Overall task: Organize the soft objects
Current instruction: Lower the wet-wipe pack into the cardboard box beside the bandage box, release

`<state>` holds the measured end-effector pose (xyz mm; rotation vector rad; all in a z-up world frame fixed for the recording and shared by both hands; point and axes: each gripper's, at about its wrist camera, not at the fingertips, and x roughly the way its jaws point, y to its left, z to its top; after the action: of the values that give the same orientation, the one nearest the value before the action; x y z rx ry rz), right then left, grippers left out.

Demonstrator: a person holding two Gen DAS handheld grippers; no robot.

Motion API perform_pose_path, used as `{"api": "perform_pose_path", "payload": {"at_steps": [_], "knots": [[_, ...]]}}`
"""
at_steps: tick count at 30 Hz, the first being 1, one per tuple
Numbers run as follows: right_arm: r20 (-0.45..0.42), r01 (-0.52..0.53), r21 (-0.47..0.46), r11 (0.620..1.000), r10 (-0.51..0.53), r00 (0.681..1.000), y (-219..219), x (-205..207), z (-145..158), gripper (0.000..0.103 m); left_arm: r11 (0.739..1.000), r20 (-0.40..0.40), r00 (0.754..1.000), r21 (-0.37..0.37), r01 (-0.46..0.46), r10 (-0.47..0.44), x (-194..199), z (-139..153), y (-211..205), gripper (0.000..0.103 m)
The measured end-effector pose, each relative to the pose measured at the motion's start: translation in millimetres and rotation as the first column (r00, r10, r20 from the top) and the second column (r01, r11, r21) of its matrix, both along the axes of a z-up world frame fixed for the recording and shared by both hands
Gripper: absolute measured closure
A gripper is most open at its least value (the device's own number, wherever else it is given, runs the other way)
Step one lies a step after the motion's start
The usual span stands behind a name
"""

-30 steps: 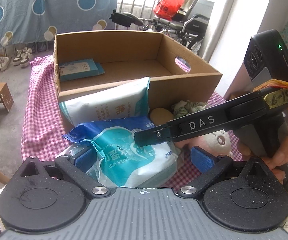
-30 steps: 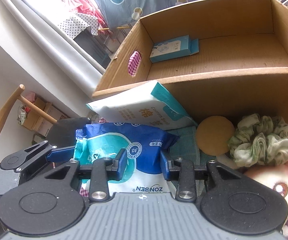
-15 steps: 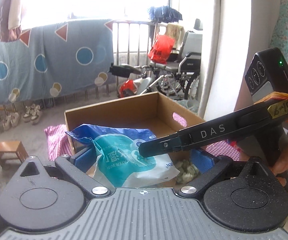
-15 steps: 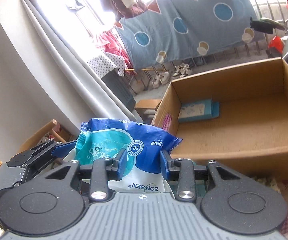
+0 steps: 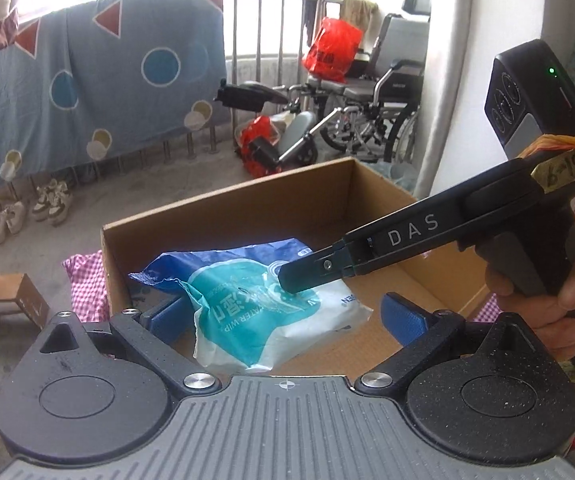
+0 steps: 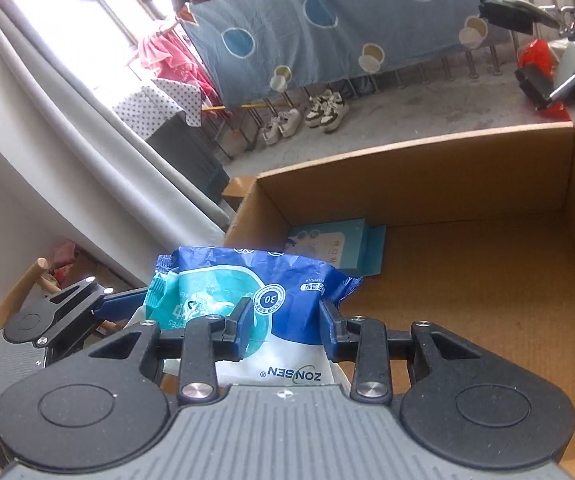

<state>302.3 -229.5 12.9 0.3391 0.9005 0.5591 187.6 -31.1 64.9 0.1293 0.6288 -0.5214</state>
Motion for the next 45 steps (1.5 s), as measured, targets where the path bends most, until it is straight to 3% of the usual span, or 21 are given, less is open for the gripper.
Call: {"api": "perform_pose_path", "payload": {"at_steps": [3,6,8,10,18,22,36,45], "knots": [[-0.072,-0.004,-0.049,0.999,0.000,0.997,2,37,-30,0.065,0.999,-0.089,0.996,0.043,-0.005,0.009,34,-22,-2,0.004],[-0.154,-0.013,-0.074,0.997,0.002,0.988,3,60,-56,0.066,0.988,-0.166,0.985,0.154,-0.025,0.051,64,-49,-8,0.006],[-0.182,-0.014,-0.076,0.997,0.000,0.983,1,67,-64,0.066,0.971,-0.177,0.979,0.232,-0.054,0.096,76,-60,-9,0.006],[-0.179,-0.010,-0.101,0.995,-0.008,0.984,0,67,-64,0.066,0.967,-0.173,0.978,0.242,-0.076,0.120,78,-62,-5,0.005],[-0.329,-0.037,-0.193,0.980,-0.029,0.944,-2,85,-85,0.061,0.981,-0.085,0.986,0.143,-0.128,0.141,34,-21,34,0.001],[-0.399,-0.033,-0.147,0.989,-0.029,0.916,5,98,-96,0.055,0.981,-0.067,0.979,0.056,-0.187,0.190,7,-11,61,0.001],[-0.422,0.024,-0.178,0.984,-0.098,0.901,50,106,-94,0.054,0.929,-0.192,0.920,-0.079,-0.362,0.342,-30,-45,132,0.001],[-0.416,0.044,-0.158,0.986,-0.107,0.903,21,88,-70,0.055,0.917,-0.187,0.915,-0.115,-0.382,0.358,-43,-58,149,0.001]]}}
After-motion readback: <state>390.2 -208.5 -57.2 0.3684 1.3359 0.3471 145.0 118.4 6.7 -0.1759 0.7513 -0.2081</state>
